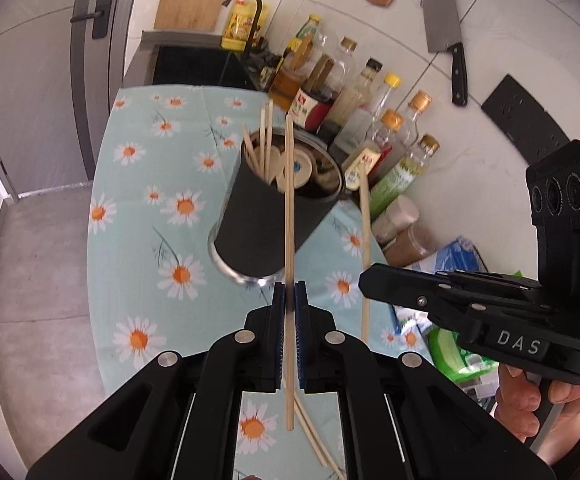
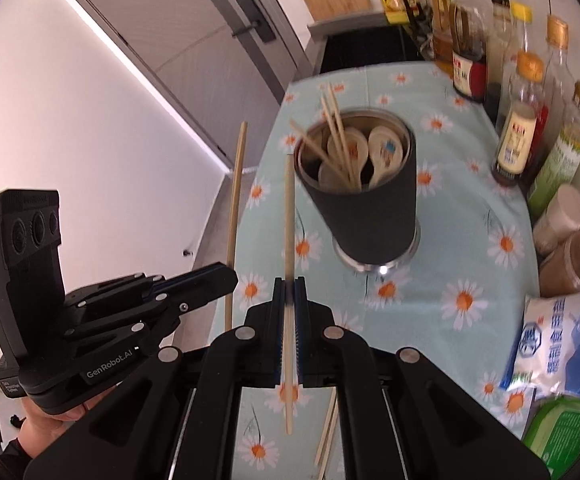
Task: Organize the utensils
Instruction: 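Carry both chopsticks upright over the black holder with both grippers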
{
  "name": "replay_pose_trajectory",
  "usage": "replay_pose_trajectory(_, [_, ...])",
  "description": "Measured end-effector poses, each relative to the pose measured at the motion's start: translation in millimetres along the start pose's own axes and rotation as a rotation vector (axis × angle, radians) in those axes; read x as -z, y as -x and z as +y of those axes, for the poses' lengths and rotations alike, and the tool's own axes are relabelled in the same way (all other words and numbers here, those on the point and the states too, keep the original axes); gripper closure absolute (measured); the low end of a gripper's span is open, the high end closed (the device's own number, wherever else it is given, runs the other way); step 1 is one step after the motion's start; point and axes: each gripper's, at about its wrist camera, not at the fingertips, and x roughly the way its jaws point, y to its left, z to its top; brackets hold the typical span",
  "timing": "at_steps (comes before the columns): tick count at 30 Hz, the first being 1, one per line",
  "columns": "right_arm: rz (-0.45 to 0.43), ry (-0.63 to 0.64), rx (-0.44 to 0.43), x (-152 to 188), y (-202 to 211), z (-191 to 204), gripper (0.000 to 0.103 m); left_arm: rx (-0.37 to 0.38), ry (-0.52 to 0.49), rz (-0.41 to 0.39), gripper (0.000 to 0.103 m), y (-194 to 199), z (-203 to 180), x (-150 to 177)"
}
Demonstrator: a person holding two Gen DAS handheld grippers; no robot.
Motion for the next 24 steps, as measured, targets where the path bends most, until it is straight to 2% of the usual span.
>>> replay_pose_trajectory(10, [-0.245, 0.047, -0.039, -45, 27, -13, 0.097, 0.030, 0.039, -0.235, 0.099, 14, -2, -44])
replay_pose_trajectory(15, [-0.340, 0.065, -0.075, -61, 33, -18, 0.097, 0.065, 0.034, -0.291, 0.099, 15, -6, -64])
replay_pose_trajectory(21, [-0.417, 0.058, -0.091, -83, 35, -34, 0.097, 0.063, -0.051, -0.396, 0.099, 18, -19, -84])
replay_pose_trajectory(24, [-0.472, 0.039, -0.102, -91, 40, -41, 0.097, 0.080, -0.070, -0.409, 0.099, 14, -21, -90])
